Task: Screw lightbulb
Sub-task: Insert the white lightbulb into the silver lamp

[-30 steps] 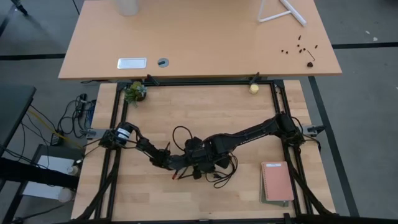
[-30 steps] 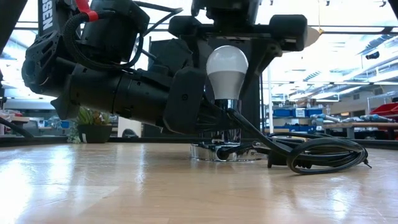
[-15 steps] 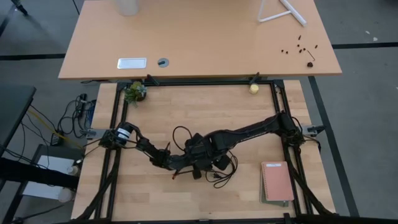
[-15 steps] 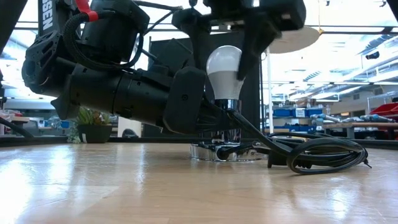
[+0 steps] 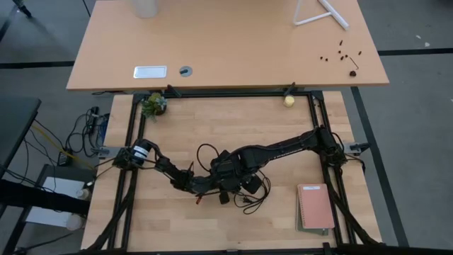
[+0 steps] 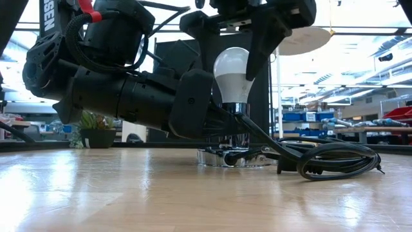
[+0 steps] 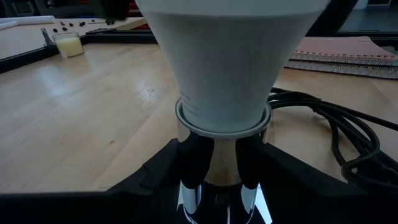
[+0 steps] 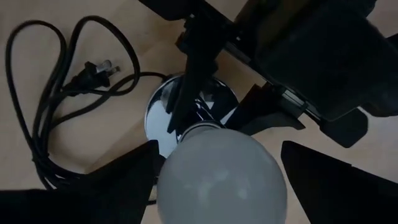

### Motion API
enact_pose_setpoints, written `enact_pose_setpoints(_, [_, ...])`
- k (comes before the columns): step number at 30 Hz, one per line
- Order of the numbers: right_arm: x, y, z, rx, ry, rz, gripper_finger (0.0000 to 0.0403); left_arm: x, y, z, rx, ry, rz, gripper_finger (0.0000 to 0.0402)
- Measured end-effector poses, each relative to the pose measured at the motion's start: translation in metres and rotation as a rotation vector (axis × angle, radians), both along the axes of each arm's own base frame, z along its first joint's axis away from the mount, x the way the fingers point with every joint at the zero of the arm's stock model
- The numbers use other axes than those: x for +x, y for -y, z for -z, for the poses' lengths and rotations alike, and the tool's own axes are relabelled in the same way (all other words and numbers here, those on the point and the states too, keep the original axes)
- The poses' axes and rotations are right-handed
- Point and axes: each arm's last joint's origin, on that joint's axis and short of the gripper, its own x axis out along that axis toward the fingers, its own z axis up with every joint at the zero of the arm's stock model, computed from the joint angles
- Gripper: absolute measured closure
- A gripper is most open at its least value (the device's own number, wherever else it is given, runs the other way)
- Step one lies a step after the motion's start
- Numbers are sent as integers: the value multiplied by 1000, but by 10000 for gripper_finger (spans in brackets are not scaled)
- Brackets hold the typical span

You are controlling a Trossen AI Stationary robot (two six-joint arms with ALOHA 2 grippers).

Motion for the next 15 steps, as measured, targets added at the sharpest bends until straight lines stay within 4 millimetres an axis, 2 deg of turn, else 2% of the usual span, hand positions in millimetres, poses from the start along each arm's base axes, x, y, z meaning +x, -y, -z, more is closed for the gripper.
enact_pose_setpoints(15, [-2, 4, 15, 23, -45, 31, 57, 0, 0, 0, 1, 0, 1, 217])
